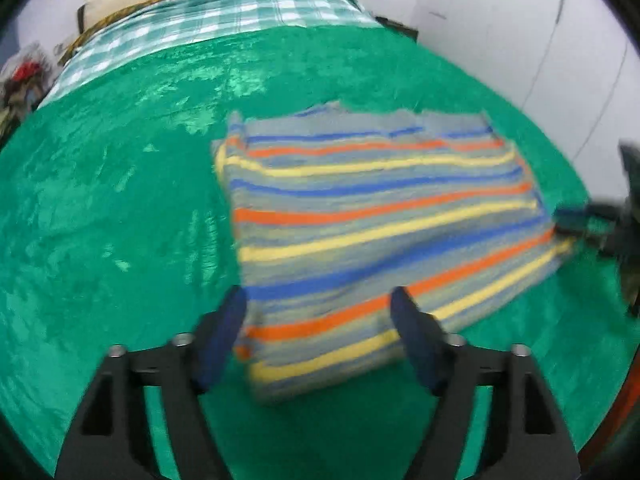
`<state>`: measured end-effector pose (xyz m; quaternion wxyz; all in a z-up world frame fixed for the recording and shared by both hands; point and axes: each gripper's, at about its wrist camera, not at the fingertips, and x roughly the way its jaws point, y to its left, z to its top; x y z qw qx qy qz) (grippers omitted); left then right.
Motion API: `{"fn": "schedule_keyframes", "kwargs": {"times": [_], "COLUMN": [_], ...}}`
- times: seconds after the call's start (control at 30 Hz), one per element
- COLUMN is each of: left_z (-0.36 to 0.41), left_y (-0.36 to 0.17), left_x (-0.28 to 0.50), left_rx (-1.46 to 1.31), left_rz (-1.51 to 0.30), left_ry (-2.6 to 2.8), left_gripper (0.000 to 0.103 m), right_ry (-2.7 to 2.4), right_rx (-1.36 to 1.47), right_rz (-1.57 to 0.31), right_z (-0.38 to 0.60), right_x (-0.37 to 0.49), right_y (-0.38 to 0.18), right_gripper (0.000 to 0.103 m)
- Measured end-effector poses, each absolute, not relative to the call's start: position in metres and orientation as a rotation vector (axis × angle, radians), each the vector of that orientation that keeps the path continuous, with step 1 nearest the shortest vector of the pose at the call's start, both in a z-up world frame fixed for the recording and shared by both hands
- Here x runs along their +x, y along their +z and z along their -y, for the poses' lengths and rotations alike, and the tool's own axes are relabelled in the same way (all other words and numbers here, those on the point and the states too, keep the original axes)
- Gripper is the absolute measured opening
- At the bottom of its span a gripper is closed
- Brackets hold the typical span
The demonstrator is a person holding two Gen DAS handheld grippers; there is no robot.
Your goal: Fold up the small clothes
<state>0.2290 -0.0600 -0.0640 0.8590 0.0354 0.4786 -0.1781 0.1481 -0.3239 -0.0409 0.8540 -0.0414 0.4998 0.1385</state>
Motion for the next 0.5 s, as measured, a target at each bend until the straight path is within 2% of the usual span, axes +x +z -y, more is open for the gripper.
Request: {"fn": "schedule_keyframes", "kwargs": {"times": [0.1, 0.23, 0.27, 0.33, 0.37, 0.43, 0.5], "left_z": [0.077, 0.039, 0.026, 0.012, 0.006, 0.0, -0.004], "left_y": [-0.108, -0.091, -0.083, -0.072, -0.069, -0.072, -0.086], "left_x": [0.219, 0.177, 0.165, 0.151, 0.145, 0.143, 0.143], "left_rx": [0.286, 0.256, 0.208, 0.156, 0.15, 0.151, 0.157], "left_rz": [-1.148, -1.117, -1.098, -1.051, -1.02, -1.003, -1.015], "left_ry": [-0.294, -0.232, -0.214, -0.173, -0.131, -0.079, -0.031], "left_gripper": [0.073, 0.075, 0.077, 0.093, 0.096, 0.098, 0.098], "right_ry": [0.285, 0.21, 0.173, 0.166, 0.17, 0.156, 0.135], "right_rx": [-0.029, 0.03, 0.024, 0.042, 0.065, 0.068, 0.066], "right_rz": [-1.178, -1.137, -1.125, -1.084, -1.064, -1.057, -1.073], "right_z": [0.322, 0.344, 0.346, 0.342, 0.337, 0.329, 0.317], "right_x": [0.134, 0.088, 0.078, 0.057, 0.045, 0.029, 0.023], "right_y": [-0.083, -0.065, -0.058, -0.046, -0.043, -0.05, -0.066], "right_gripper": [0.043, 0.042, 0.044, 0.045, 0.049, 0.056, 0.057]}}
